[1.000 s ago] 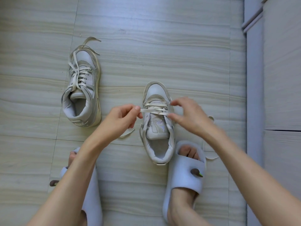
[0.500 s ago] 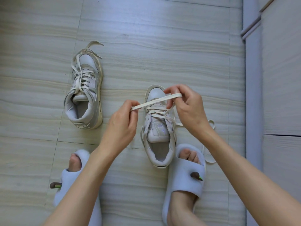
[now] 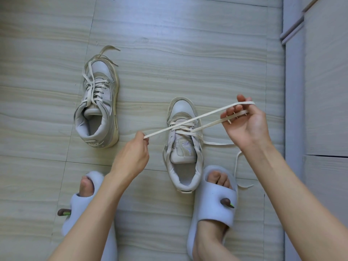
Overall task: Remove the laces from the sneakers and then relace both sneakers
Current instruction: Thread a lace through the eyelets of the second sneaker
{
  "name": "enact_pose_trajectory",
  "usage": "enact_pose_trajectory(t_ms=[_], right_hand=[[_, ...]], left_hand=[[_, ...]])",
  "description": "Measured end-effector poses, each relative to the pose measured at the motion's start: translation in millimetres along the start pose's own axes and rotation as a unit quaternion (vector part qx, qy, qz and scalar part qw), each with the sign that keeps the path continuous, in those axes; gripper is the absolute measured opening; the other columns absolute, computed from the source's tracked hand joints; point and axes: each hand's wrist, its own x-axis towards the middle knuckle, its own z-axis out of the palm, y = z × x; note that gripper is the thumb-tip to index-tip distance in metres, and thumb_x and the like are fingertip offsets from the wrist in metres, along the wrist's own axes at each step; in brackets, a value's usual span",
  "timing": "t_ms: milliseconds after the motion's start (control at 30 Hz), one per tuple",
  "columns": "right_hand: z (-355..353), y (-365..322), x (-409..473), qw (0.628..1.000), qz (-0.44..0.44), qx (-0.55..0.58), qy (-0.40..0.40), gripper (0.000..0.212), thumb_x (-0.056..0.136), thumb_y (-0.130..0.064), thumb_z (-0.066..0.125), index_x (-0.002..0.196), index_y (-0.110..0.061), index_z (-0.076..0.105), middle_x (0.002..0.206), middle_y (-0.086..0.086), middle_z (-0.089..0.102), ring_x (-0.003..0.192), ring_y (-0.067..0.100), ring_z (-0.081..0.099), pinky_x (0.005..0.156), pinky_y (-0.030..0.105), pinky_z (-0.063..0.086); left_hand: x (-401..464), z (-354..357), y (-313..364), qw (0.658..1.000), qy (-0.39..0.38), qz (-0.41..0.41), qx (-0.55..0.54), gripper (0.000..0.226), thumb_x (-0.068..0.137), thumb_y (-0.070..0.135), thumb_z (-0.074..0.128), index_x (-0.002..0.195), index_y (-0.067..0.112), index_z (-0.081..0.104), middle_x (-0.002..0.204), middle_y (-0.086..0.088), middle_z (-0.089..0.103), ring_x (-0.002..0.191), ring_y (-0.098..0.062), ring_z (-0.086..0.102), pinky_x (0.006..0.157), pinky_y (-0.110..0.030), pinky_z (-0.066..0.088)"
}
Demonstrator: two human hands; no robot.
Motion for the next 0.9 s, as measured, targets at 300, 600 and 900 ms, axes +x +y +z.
enact_pose_trajectory(t_ms=[300, 600, 900], right_hand=[[-6.0, -2.9, 12.4, 0.999, 0.007, 0.013, 0.042, 0.027, 0.099, -0.021, 0.037, 0.082, -0.014, 0.057, 0.046, -0.004, 0.046, 0.044, 0.012, 0.048, 0.057, 0.024, 0.044], [-26.3, -4.3, 17.9, 0.972, -0.059, -0.221, 0.05, 0.029, 0.098, -0.014, 0.039, 0.078, -0.014, 0.059, 0.052, -0.004, 0.061, 0.054, 0.012, 0.061, 0.061, 0.025, 0.051], [-39.6, 5.8, 19.6, 0.815, -0.125, -0.559, 0.088, 0.03, 0.094, -0.017, 0.048, 0.124, -0.017, 0.051, 0.111, -0.003, 0.05, 0.099, 0.014, 0.05, 0.087, 0.03, 0.043]], left_hand=[[5.1, 5.7, -27.4, 0.991, -0.078, -0.104, -0.002, 0.023, 0.094, 0.011, 0.026, 0.101, 0.011, 0.048, 0.103, -0.014, 0.063, 0.094, -0.036, 0.057, 0.084, -0.043, 0.048], [11.7, 1.4, 4.3, 0.978, -0.012, -0.067, -0.196, 0.03, 0.099, 0.012, 0.036, 0.1, 0.01, 0.065, 0.058, -0.001, 0.047, 0.055, -0.015, 0.045, 0.05, -0.023, 0.035], [31.7, 4.8, 39.5, 0.874, -0.027, -0.173, -0.452, 0.014, 0.096, 0.021, 0.051, 0.09, 0.018, 0.063, 0.073, 0.004, 0.053, 0.067, -0.009, 0.05, 0.061, -0.018, 0.04]])
